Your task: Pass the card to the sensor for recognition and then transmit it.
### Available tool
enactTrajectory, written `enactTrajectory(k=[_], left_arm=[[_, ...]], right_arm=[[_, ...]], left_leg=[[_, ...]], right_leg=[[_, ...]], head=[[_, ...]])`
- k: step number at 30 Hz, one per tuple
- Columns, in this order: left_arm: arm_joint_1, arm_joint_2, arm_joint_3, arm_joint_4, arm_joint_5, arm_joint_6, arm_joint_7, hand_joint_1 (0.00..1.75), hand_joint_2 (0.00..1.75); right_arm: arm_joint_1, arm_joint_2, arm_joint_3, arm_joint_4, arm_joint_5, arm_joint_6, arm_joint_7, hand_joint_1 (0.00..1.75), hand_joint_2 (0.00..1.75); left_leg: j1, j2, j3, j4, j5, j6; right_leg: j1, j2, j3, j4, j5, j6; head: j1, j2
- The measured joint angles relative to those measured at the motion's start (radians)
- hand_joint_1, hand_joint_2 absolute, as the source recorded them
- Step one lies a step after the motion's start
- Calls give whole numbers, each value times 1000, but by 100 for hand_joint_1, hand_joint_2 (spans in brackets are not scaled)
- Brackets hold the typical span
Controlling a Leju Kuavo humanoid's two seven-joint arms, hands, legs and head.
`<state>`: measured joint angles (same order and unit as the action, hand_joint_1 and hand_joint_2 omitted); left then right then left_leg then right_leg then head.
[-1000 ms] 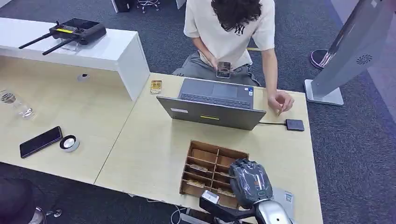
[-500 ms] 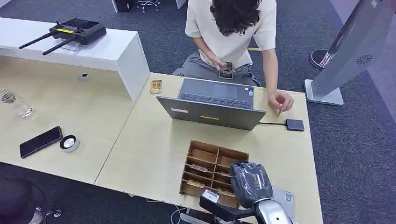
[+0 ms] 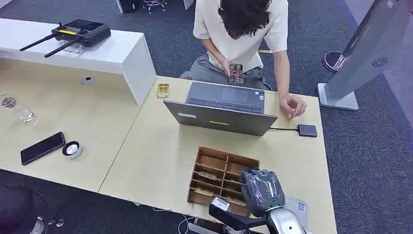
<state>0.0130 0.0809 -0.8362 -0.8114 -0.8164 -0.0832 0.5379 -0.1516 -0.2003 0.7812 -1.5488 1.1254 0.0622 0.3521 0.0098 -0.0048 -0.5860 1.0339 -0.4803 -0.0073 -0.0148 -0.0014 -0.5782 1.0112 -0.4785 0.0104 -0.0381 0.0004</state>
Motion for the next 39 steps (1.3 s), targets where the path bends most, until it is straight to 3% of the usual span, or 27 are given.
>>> enactTrajectory(k=[10,25,34,39], left_arm=[[0,0,-5,4,-5,0,-3,0,0],[-1,-9,-5,21,-25,6,-6,0,0],[-3,-16,-5,33,-35,10,-14,0,0],[-4,-18,-5,38,-40,10,-16,0,0]], right_arm=[[6,8,-43,-57,-43,-18,-2,143,175],[3,-5,-156,-126,-389,52,-109,148,175],[3,-9,-202,-127,-515,52,-135,145,175],[13,-9,-225,-127,-616,55,-165,159,175]], left_leg=[[0,0,0,0,0,0],[0,0,0,0,0,0],[0,0,0,0,0,0],[0,0,0,0,0,0]], right_leg=[[0,0,0,0,0,0],[0,0,0,0,0,0],[0,0,-1,0,0,0],[0,0,-1,0,0,0]], head=[[0,0],[0,0],[0,0],[0,0]])
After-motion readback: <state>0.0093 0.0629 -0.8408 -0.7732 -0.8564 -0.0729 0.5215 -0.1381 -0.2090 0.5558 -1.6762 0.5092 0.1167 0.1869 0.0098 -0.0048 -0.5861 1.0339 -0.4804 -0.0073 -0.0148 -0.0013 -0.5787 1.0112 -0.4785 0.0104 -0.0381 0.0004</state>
